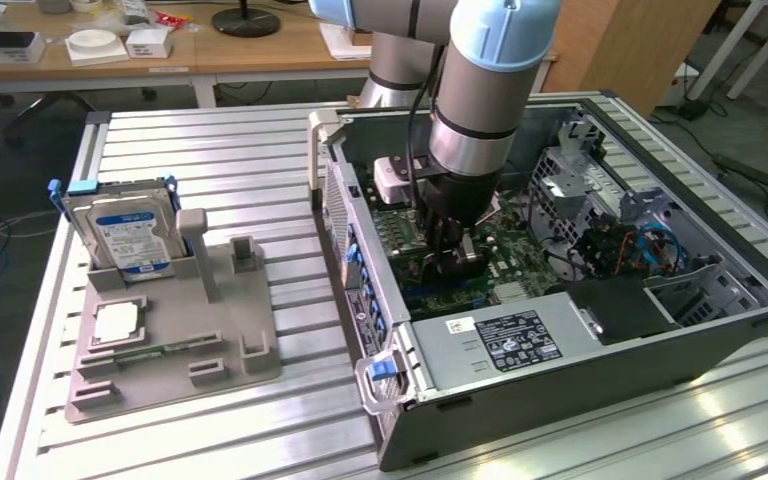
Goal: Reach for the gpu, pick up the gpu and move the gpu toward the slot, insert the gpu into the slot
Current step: 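Insert the gpu into the slot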
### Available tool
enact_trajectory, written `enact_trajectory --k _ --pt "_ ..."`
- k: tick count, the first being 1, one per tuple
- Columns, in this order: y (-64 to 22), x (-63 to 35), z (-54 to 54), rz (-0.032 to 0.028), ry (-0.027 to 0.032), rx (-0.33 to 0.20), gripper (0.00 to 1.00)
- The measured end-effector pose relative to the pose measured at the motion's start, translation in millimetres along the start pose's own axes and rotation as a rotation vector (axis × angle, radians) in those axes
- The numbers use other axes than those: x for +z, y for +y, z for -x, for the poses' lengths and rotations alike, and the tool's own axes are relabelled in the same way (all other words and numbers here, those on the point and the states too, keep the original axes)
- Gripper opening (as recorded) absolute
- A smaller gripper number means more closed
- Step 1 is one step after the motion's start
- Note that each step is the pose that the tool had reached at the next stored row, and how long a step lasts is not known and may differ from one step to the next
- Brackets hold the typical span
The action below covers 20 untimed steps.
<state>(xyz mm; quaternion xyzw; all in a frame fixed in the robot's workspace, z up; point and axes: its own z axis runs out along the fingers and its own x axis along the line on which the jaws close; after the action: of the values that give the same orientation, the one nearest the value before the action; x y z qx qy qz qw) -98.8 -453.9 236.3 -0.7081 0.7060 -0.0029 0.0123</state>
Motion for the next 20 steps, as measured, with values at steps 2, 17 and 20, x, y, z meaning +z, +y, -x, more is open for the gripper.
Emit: enact_trajectory --k 2,17,20 --pt "0.1 0.0 0.0 0.0 0.0 0.0 0.28" --pt "0.4 4.6 -0.1 0.0 0.0001 0.0 0.28" --pt "0.4 4.7 -0.1 0.0 0.0 0.0 0.28"
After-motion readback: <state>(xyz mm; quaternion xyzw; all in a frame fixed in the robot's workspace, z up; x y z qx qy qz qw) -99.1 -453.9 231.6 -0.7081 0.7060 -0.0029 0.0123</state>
